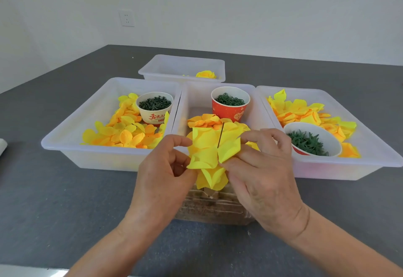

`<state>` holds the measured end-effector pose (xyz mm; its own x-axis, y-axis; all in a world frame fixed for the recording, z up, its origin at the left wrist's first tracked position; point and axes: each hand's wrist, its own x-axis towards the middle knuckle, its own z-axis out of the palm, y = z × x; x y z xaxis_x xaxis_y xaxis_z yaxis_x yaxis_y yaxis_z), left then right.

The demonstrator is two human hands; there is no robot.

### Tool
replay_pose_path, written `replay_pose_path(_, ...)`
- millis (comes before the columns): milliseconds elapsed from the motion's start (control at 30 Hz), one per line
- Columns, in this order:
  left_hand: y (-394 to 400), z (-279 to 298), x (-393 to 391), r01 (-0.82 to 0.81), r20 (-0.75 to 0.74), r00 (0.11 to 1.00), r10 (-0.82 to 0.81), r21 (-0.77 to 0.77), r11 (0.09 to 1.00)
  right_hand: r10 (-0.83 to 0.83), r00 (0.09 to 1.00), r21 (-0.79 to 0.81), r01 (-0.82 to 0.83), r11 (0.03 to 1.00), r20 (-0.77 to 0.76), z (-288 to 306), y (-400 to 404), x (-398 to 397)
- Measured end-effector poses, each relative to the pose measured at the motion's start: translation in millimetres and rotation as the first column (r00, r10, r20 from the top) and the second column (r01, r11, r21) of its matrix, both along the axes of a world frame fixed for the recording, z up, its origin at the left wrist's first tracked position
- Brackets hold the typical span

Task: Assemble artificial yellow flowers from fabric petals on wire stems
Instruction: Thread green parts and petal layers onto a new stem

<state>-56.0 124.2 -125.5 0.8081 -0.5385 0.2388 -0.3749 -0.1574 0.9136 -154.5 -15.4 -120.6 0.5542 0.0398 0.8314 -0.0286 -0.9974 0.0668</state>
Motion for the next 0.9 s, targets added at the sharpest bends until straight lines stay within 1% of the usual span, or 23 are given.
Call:
replay_pose_path(100,0,0,4,0.011,0.005,1.0,-0.011,-0.007,1.0,0.033,0.998,0.01,-0.033,0.999,-0.052,3,-6,1)
replay_pose_path(167,0,1,5,0.018,0.024,1.0,-0.018,-0.015,1.0,0.093,0.985,0.085,-0.081,0.993,-0.142,8,-11,0)
replay_pose_path(233,0,2,5,0.021,0.044,0.999,-0.019,-0.025,0.999,0.199,0.944,0.268,-0.126,0.955,-0.265,16,-14,-2)
replay_pose_path(300,0,2,6,0.02,0.057,0.998,-0.019,-0.03,0.999,0.319,0.88,0.5,-0.111,0.859,-0.353,25,-18,-4)
replay_pose_path(333,0,2,6,0.022,0.062,0.998,-0.02,-0.03,0.999,0.363,0.85,0.575,-0.088,0.813,-0.383,29,-21,-5)
replay_pose_path(367,-1,2,6,0.022,0.065,0.998,-0.02,-0.032,0.999,0.386,0.826,0.61,-0.066,0.79,-0.411,32,-23,-5)
replay_pose_path(400,-1,1,6,0.021,0.066,0.998,-0.019,-0.034,0.999,0.39,0.812,0.614,-0.049,0.788,-0.435,33,-24,-6)
replay_pose_path(500,-1,0,6,0.025,0.058,0.998,-0.023,-0.04,0.999,0.371,0.807,0.593,-0.031,0.805,-0.461,38,-24,-8)
replay_pose_path(533,0,0,6,0.029,0.051,0.998,-0.027,-0.045,0.999,0.349,0.813,0.559,-0.036,0.828,-0.466,38,-22,-8)
replay_pose_path(600,0,-1,7,0.033,0.04,0.999,-0.031,-0.051,0.998,0.261,0.848,0.388,-0.071,0.919,-0.462,34,-21,-7)
replay_pose_path(667,0,-1,7,0.038,0.026,0.999,-0.037,-0.059,0.998,0.192,0.892,0.211,-0.112,0.971,-0.41,29,-20,-5)
replay_pose_path(800,0,-2,9,0.039,0.017,0.999,-0.039,-0.053,0.998,0.16,0.951,-0.021,-0.171,0.985,-0.264,20,-23,-2)
replay_pose_path(867,1,-1,10,0.041,0.014,0.999,-0.04,-0.053,0.998,0.145,0.965,-0.065,-0.163,0.985,-0.218,17,-25,-1)
replay_pose_path(900,1,-1,9,0.042,0.022,0.999,-0.04,-0.051,0.998,0.149,0.966,-0.048,-0.163,0.986,-0.213,17,-25,-2)
